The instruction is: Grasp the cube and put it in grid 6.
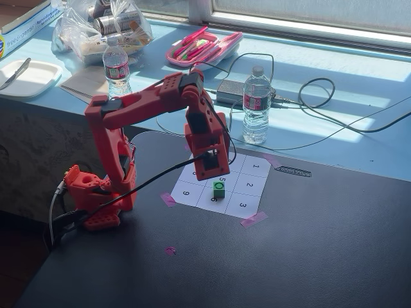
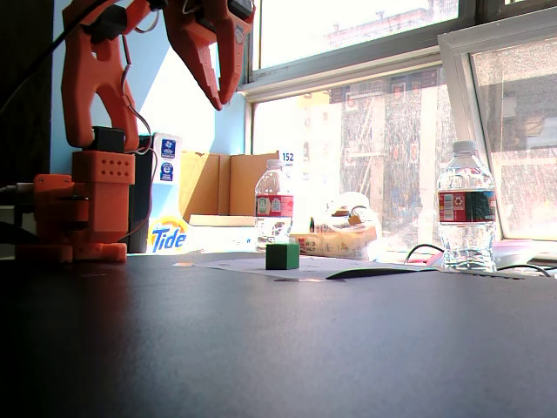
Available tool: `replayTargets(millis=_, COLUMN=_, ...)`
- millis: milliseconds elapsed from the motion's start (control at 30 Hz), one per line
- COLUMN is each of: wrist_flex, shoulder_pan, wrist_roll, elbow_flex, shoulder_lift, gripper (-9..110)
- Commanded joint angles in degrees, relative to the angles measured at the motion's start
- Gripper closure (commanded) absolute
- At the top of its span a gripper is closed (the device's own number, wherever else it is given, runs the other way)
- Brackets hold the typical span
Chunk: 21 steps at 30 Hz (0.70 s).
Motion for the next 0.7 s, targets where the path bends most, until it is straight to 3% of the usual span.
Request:
replayTargets(millis=0, wrist_flex=-4.22, shoulder_pan=6.59, wrist_roll=-2.81, elbow_flex=5.98, shoulder_lift=7.29, gripper=101)
replayTargets(millis=233, wrist_flex=-17.31, shoulder_pan=13.97, wrist_roll=-5.45, elbow_flex=31.82, shoulder_lift=22.41, gripper=101)
replayTargets(millis=667, wrist_flex=-33.05, shoulder_pan=14.15, wrist_roll=-5.63, elbow_flex=65.48, shoulder_lift=33.84, gripper=101)
